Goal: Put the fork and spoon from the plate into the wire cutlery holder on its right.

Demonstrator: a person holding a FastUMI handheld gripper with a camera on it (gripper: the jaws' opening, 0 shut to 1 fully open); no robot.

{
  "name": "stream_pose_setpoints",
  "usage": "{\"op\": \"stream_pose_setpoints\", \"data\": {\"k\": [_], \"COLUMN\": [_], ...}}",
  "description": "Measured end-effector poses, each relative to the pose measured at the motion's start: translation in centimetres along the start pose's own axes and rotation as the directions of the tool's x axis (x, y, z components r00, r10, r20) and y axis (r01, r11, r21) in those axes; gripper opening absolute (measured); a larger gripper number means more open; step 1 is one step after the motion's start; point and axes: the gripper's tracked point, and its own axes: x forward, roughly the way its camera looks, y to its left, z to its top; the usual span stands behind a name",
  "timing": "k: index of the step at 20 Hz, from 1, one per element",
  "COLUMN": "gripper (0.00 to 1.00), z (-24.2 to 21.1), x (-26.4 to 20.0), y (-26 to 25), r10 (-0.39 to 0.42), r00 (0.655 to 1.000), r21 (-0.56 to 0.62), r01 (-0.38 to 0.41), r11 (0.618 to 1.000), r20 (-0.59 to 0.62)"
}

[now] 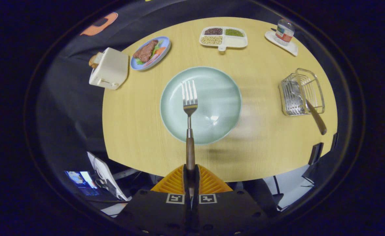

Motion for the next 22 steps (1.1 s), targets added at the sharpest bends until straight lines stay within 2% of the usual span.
{"op": "stream_pose_setpoints", "data": {"k": [4,10,14,22], "gripper": [0.01,0.01,0.01,0.01], "z": [0.5,1.1,1.1,1.9], "x": [-5.5,-10.6,-11.0,-9.4], "y": [-2.2,-10.4,-14.0,-15.9], "r10": [0.037,-0.03,-0.05,-0.022], "r00": [0.998,0.998,0.999,0.995], "r21": [0.028,0.113,0.196,0.305], "r01": [-0.038,0.023,0.046,0.05], "r11": [0.999,0.993,0.979,0.951], "r20": [0.045,0.06,0.016,-0.094]}}
